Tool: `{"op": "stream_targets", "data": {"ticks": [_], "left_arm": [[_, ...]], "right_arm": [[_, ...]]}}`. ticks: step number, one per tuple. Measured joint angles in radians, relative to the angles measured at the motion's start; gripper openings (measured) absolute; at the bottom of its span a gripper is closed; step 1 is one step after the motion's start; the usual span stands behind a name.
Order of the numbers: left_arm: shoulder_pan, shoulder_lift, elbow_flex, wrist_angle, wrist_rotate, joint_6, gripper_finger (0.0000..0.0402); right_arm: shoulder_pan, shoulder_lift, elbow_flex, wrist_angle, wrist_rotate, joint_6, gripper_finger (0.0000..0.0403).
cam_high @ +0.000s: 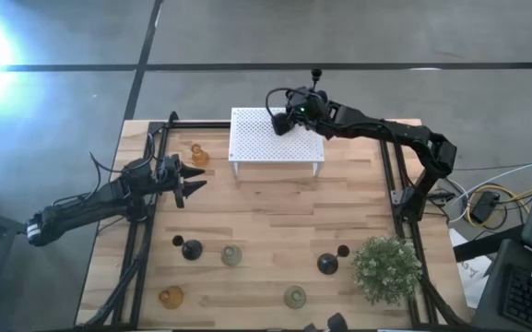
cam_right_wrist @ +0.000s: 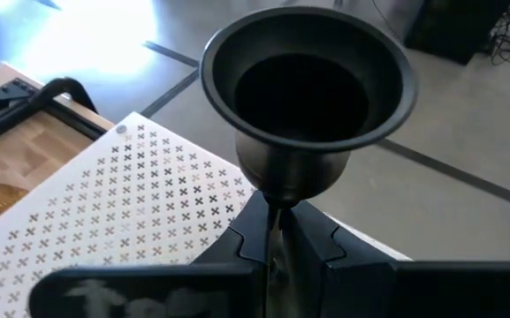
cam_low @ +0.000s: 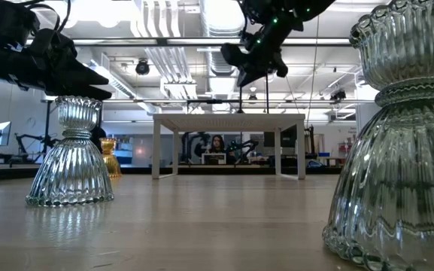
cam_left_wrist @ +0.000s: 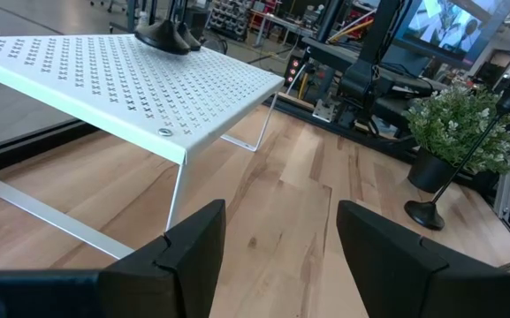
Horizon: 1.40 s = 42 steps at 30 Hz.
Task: Pick & Place candle stick holders
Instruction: Put the black candle holder on the shelf
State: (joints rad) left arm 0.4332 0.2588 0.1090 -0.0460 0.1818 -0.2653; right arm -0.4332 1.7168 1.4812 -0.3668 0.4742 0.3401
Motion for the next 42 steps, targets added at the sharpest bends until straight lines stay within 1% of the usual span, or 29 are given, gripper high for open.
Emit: {"op": "stream_targets", "data": {"ticks": [7,11,42], "left_arm": [[0.000,0.000,0.000,0.000,0.000,0.000,0.0223],[0.000,0.000,0.000,0.000,0.000,0.000,0.0223],[0.000,0.000,0.000,0.000,0.000,0.000,0.0222]], "right_arm": [[0.000,0.000,-0.023,0.004,-0.006,0.001,0.0013],[0.000,0.000,-0.023,0.005,-0.033,-0.003,0.0013],[0.001,-0.011,-0.023,-0.046,-0.038,-0.005,0.0013]]}}
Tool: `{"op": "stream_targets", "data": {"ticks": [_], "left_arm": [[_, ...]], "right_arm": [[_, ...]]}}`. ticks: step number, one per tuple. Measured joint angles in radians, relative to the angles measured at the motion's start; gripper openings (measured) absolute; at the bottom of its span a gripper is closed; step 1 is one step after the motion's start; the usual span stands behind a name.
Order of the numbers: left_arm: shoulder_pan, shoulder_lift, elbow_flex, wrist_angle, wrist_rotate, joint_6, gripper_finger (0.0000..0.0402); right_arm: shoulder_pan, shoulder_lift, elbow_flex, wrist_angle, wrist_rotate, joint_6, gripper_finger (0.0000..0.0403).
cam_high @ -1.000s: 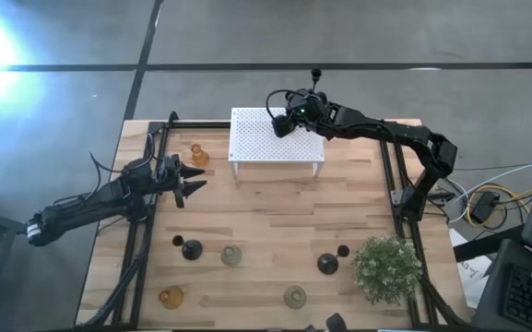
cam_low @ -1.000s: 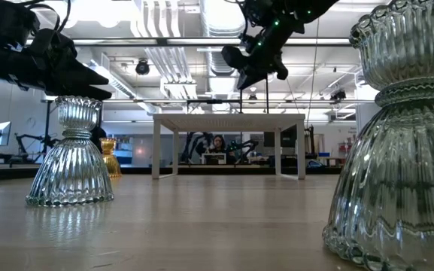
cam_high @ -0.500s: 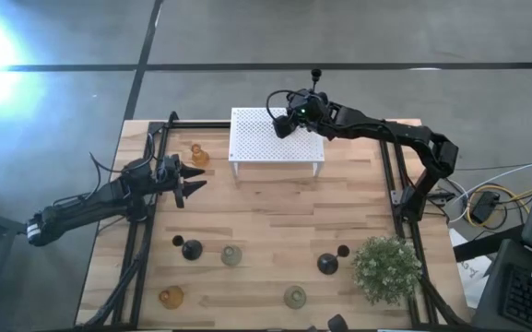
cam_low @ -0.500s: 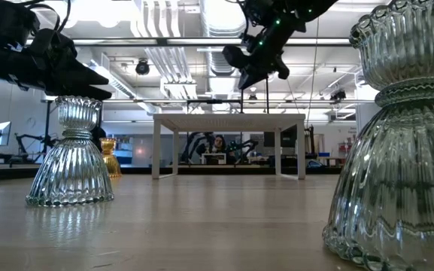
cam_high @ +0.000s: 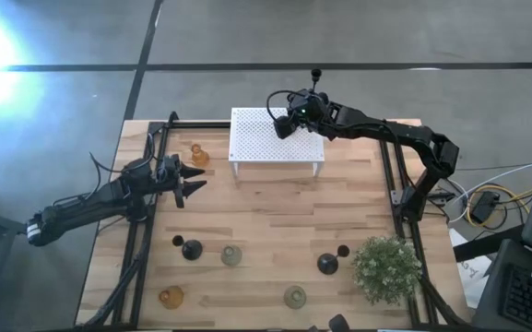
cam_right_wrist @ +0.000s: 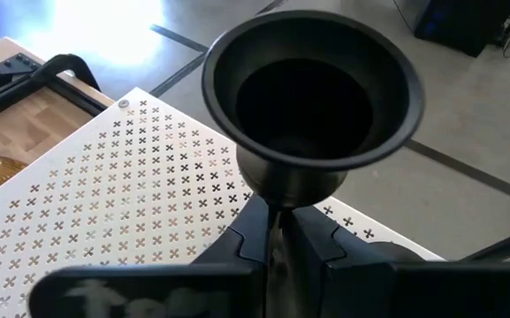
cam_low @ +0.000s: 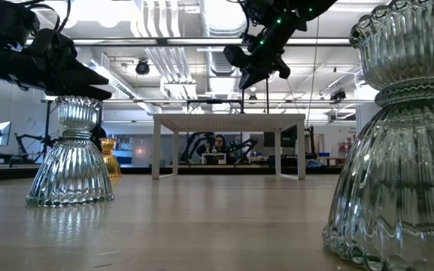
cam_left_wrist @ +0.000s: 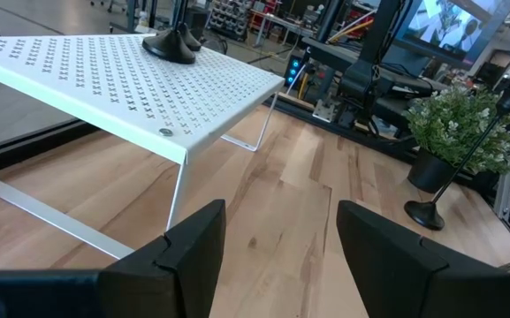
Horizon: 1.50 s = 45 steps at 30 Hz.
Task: Pick & Place candle stick holders
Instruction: Put the black candle holder on the shelf
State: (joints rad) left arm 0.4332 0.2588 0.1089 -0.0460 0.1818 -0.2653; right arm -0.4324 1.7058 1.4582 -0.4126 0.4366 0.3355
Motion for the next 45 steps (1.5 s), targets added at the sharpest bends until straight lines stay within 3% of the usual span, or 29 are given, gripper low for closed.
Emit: {"op": "stream_targets", "data": {"ticks": [5,17,23,35,45], "left_arm": [[0.000,0.000,0.000,0.000,0.000,0.000,0.0222],[0.000,0.000,0.000,0.000,0.000,0.000,0.0222],[0.000,0.000,0.000,0.000,0.000,0.000,0.0222],[0.000,0.000,0.000,0.000,0.000,0.000,0.0222],[0.000,0.000,0.000,0.000,0.000,0.000,0.0222]], "right_arm": [[0.000,0.000,0.000,-0.005,-0.001,-0.002,0.0031],[-0.010,0.003,-0.005,-0.009,-0.003,-0.006,0.0153],[-0.009,-0.009,-0.004,-0.044,-0.040,-0.006,0.0195],[0.022,-0.147,-0.003,-0.335,-0.057,0.001,0.0202],[0.142,-0.341,-0.002,-0.472,-0.216,-0.055,0.0187]]}}
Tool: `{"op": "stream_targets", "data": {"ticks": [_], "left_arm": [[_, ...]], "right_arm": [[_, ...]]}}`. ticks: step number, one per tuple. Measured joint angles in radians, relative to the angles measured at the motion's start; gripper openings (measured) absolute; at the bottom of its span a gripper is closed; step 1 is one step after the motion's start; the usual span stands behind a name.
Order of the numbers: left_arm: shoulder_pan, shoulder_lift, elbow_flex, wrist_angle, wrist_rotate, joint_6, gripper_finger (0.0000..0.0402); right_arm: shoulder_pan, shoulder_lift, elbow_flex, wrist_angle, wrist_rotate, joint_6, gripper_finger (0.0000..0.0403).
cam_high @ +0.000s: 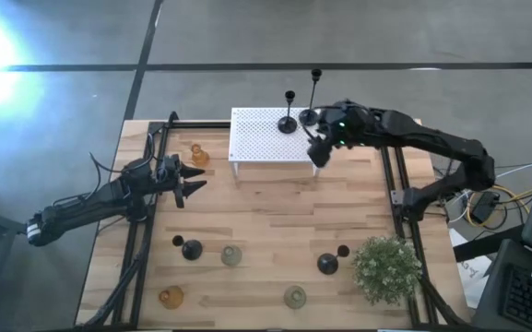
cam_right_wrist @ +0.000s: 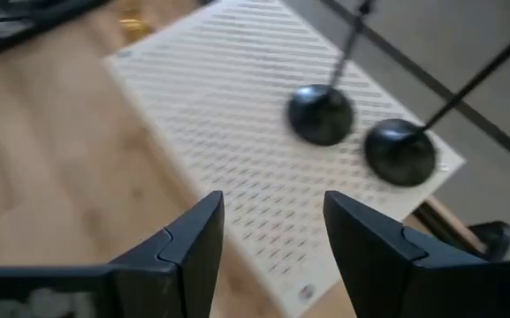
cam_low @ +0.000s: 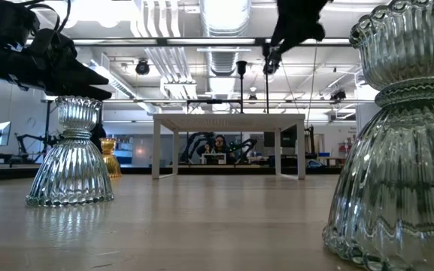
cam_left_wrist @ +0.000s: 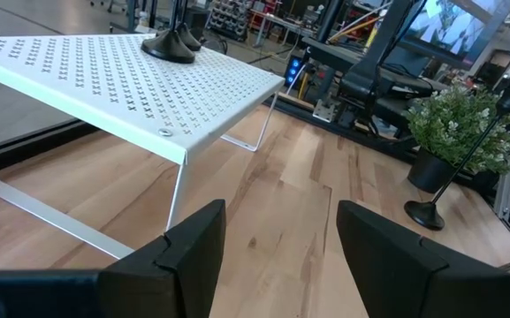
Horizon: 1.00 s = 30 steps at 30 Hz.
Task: Pick & Place candle stick holders
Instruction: Put the black candle holder on the shelf
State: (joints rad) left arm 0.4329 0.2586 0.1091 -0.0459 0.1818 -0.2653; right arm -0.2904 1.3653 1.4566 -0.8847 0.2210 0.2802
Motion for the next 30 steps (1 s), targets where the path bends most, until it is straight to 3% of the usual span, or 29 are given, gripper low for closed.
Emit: {"op": "stream_targets", "data": {"ticks": [13,24,30], "left_arm": [[0.000,0.000,0.000,0.000,0.000,0.000,0.0223],[0.000,0.000,0.000,0.000,0.000,0.000,0.0222],[0.000,0.000,0.000,0.000,0.000,0.000,0.0222]], "right_arm": [[0.304,-0.233,-0.065,-0.132,-0.021,0.012,0.0167],[0.526,-0.354,-0.162,-0.320,-0.022,0.194,0.0164],[0.604,-0.377,-0.271,-0.332,-0.070,0.329,0.0163]]}}
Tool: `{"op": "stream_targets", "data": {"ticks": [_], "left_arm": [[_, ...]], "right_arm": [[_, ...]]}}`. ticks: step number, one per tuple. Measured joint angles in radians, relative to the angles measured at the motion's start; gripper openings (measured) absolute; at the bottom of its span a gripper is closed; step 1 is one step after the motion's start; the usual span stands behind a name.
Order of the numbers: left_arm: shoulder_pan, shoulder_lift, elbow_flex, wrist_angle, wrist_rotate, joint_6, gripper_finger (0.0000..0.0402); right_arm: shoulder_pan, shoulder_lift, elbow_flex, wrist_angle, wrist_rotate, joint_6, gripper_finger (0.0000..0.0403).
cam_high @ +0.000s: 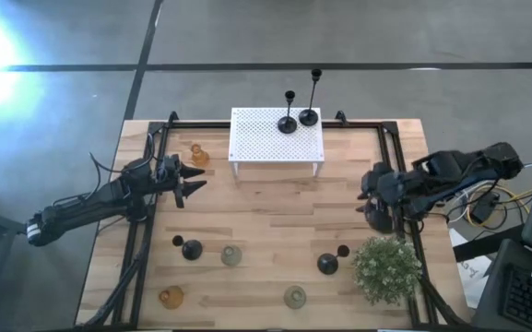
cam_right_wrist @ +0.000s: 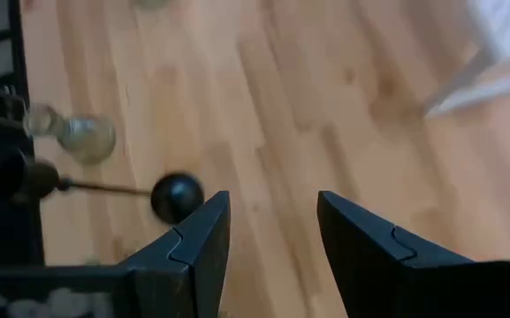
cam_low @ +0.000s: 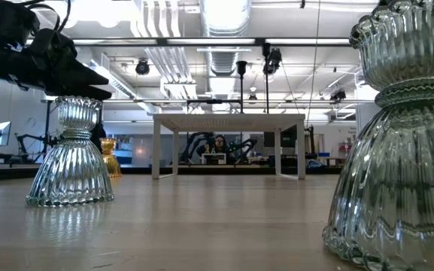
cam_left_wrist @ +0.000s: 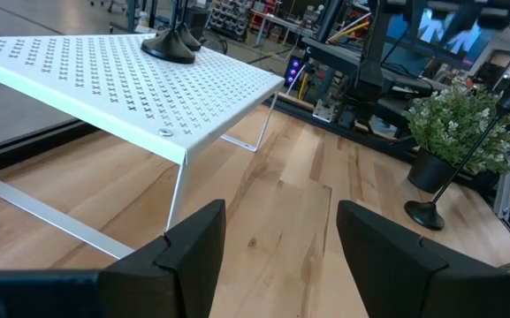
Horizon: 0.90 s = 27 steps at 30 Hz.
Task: Pick & Place candle stick holders
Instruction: Put the black candle holder on the shelf
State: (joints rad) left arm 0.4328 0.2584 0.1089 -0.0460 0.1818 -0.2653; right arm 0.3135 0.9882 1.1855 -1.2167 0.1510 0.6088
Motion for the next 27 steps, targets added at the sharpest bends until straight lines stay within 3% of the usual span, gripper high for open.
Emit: {"op": "stream_targets", "data": {"ticks": [7,12,20,27], "left_arm": [[0.000,0.000,0.000,0.000,0.000,0.000,0.0222],[0.000,0.000,0.000,0.000,0.000,0.000,0.0222],[0.000,0.000,0.000,0.005,0.000,0.000,0.0222],[0.000,0.000,0.000,0.006,0.000,0.000,0.0222]], "right_arm": [[0.089,0.003,-0.153,0.048,-0.088,0.157,0.0152],[0.172,0.003,-0.257,0.207,-0.122,0.252,0.0144],[0.263,0.008,-0.356,0.481,-0.125,0.311,0.0132],[0.280,0.064,-0.388,0.593,-0.125,0.319,0.0134]]}}
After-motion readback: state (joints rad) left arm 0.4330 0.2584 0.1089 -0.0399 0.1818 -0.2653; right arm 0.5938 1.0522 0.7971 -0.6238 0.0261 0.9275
